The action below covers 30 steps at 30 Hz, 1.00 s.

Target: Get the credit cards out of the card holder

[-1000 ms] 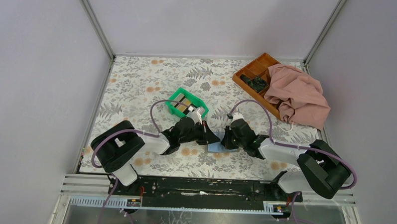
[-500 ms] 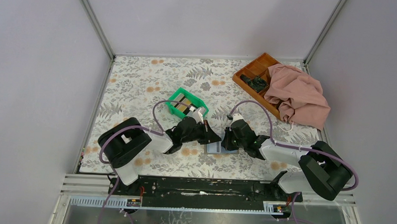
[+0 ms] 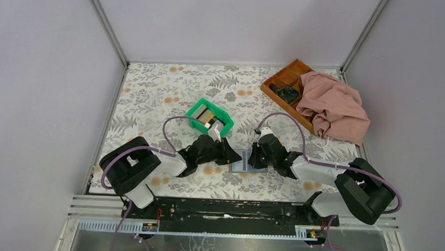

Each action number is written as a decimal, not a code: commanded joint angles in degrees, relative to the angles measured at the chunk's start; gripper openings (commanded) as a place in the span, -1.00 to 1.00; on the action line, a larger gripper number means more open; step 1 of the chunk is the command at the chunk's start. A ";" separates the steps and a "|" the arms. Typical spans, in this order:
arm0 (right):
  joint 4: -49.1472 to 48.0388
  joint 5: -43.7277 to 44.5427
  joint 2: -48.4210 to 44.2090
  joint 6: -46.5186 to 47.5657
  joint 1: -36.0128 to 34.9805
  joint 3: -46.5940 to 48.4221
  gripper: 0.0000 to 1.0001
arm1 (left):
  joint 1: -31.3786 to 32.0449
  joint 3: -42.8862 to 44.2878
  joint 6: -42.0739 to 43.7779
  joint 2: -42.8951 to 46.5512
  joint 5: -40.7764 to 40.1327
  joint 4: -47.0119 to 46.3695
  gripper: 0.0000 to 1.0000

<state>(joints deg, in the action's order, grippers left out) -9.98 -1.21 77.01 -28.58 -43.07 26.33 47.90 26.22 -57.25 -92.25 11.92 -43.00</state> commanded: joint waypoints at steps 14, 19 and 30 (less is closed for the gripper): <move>0.85 -0.56 1.12 1.06 -0.52 0.55 -1.00 | -0.92 -3.23 0.89 3.03 -3.82 1.96 -0.58; 0.68 -0.68 1.72 1.07 -0.52 0.74 -1.00 | -1.18 -3.53 0.98 2.68 -3.43 1.88 -0.58; 0.76 -0.63 1.82 0.99 -0.52 0.85 -1.00 | -1.40 -4.28 0.61 1.39 -3.83 1.08 -0.58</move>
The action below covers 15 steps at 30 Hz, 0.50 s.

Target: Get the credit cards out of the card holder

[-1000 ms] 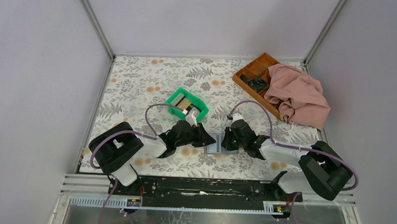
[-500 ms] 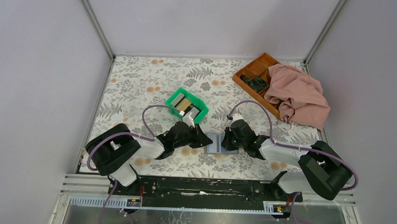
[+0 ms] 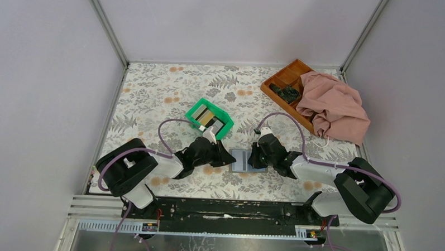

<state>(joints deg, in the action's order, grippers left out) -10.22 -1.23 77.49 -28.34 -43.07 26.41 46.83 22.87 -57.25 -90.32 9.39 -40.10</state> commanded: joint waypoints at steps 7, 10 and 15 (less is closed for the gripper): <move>0.90 -0.92 1.18 0.77 -0.51 0.56 -1.00 | -0.32 -0.60 0.15 -1.92 -0.44 -3.59 -0.58; 0.97 -0.92 1.00 0.74 -0.52 0.43 -1.00 | -0.32 -0.46 -0.39 -3.19 0.38 -4.88 -0.58; 1.21 -0.70 0.64 0.97 -0.52 0.33 -1.00 | -0.26 -0.42 -1.62 -5.21 1.58 -7.47 -0.59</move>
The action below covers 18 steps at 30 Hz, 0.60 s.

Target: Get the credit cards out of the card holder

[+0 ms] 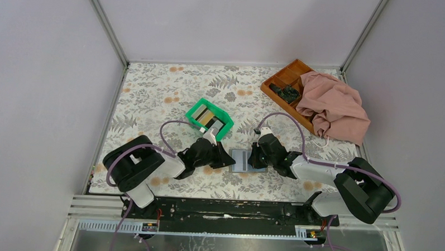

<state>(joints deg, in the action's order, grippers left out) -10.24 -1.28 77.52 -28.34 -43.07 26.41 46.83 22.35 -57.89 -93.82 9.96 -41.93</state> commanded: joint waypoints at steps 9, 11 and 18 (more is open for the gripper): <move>0.60 -0.97 1.21 0.82 -0.50 0.33 -1.00 | -0.33 0.00 -1.33 -1.76 1.49 -5.59 -0.58; 0.32 -1.00 1.40 0.79 -0.52 0.31 -1.00 | -0.33 -0.31 -0.99 -1.01 0.91 -4.60 -0.58; 0.02 -1.62 1.37 0.61 -0.52 0.08 -1.00 | -0.36 -0.11 -1.21 -2.00 1.51 -6.19 -0.57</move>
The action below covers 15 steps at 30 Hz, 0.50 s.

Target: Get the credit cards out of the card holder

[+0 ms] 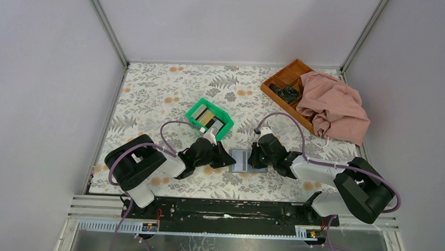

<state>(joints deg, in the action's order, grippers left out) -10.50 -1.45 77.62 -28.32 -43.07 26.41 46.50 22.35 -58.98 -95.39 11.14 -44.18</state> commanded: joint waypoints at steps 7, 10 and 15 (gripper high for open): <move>0.49 -1.36 0.95 0.64 -0.52 0.02 -0.99 | -0.01 0.47 -4.44 -4.87 4.33 -12.76 -0.57; 0.50 -1.36 1.04 0.61 -0.52 0.01 -1.00 | -0.01 0.67 -6.16 -6.35 5.64 -16.09 -0.57; 0.37 -1.42 1.12 0.70 -0.52 -0.07 -1.00 | 0.04 0.44 -9.07 -7.45 7.09 -21.80 -0.56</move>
<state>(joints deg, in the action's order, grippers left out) -10.44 0.40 77.49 -27.57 -42.83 26.41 45.28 22.22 -64.05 -101.45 13.58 -54.15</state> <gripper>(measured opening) 0.011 0.218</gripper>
